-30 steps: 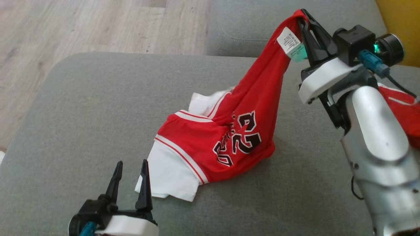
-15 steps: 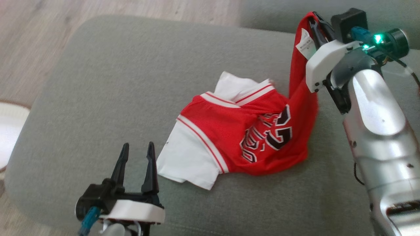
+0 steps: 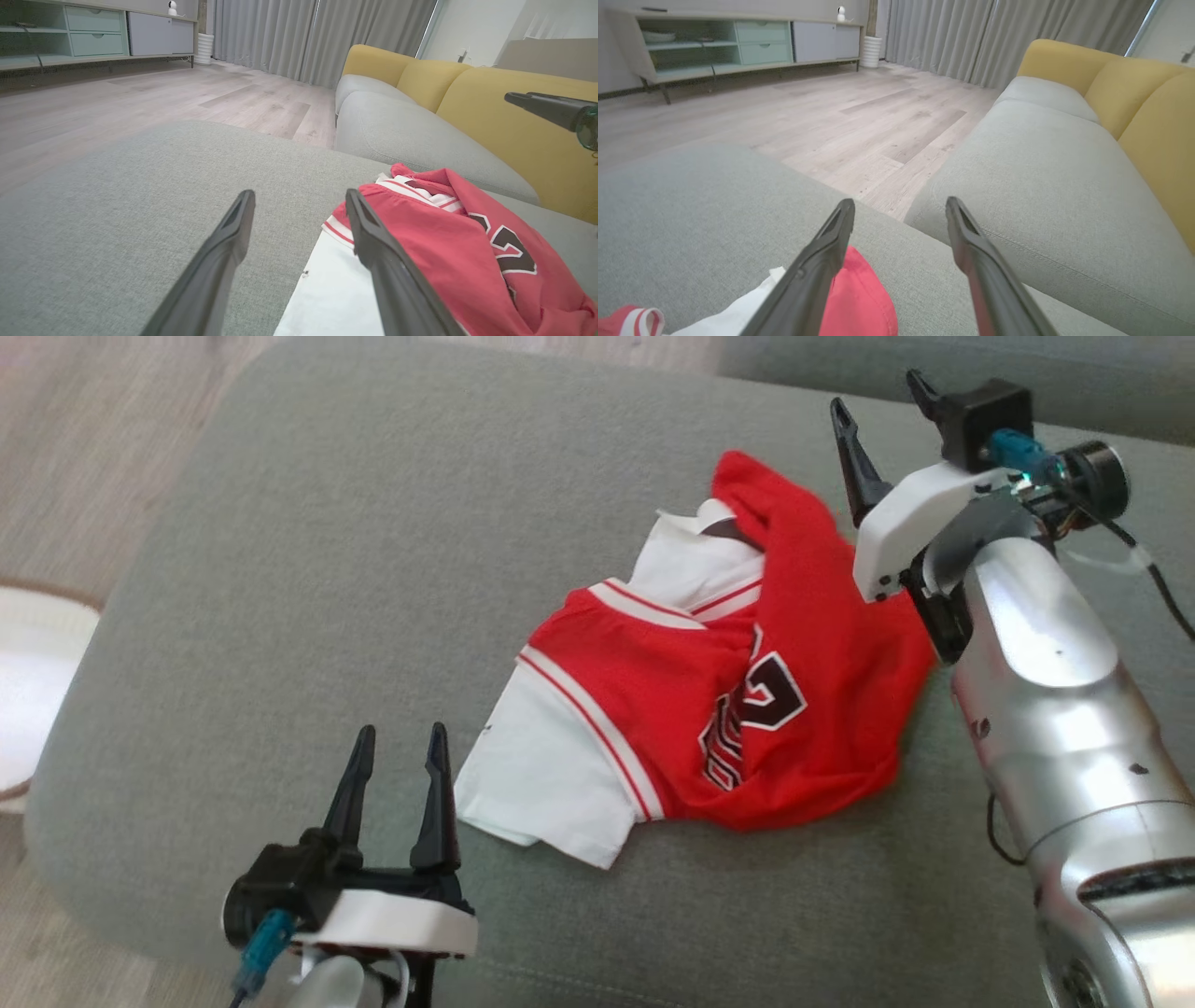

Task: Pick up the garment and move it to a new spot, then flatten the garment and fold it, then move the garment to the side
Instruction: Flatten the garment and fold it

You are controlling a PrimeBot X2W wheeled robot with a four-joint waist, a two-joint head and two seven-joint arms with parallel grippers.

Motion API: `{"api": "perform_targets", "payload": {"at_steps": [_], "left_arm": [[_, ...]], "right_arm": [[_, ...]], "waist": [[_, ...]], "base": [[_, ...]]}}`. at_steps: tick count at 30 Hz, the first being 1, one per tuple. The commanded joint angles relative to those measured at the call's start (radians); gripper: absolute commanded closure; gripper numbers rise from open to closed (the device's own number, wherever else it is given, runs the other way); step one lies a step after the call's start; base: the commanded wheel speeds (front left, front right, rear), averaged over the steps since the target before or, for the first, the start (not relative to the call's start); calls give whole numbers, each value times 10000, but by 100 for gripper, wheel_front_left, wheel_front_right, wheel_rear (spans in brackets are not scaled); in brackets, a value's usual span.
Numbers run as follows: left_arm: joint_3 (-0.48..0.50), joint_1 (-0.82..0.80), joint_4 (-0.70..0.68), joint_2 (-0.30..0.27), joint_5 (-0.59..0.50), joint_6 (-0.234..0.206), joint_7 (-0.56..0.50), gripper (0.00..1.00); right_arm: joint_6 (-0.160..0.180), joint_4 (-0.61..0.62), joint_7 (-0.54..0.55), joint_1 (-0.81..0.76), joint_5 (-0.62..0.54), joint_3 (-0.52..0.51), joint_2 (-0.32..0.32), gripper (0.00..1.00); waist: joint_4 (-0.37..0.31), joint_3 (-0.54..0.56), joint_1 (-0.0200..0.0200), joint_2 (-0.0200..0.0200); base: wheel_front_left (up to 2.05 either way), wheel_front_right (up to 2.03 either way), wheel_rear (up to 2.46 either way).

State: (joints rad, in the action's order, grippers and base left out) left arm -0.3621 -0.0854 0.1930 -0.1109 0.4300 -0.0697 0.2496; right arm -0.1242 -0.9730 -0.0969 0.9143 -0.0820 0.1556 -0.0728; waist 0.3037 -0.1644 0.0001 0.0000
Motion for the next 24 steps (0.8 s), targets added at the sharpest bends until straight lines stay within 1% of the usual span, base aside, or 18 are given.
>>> {"api": "perform_targets", "payload": {"at_steps": [1, 4, 8, 13, 18, 24], "left_arm": [[388, -220, -233, -102, -83, 14, 116, 0], [450, -72, -251, -167, -94, 1, 117, 0], [478, 155, -348, -236, -109, -69, 117, 0], [439, 296, -461, -306, -93, -110, 60, 0], [391, 326, -547, -377, -85, -118, -8, 0], [302, 248, -658, -429, -129, -134, -104, 0]], "right_arm": [[-65, 172, -196, 203, 386, 212, 220, 0], [-65, 80, -375, -231, 846, 280, 222, 0], [-65, 125, -537, -1151, 1171, 105, 205, 0], [-65, 358, -623, -2482, 1422, -189, 134, 0], [-65, 599, -536, -3488, 1857, -321, 182, 0], [-65, 801, -327, -3670, 2151, -243, 214, 0]], "waist": [[-341, 296, -1, 0], [-725, 546, -1, 0], [-1202, 811, -1, 0], [-1549, 894, -1, 0], [-1635, 809, -1, 0], [-1400, 592, -1, 0]], "base": [[0, 0, 0], [0, 0, 0], [0, 0, 0], [0, 0, 0], [0, 0, 0], [0, 0, 0]]}}
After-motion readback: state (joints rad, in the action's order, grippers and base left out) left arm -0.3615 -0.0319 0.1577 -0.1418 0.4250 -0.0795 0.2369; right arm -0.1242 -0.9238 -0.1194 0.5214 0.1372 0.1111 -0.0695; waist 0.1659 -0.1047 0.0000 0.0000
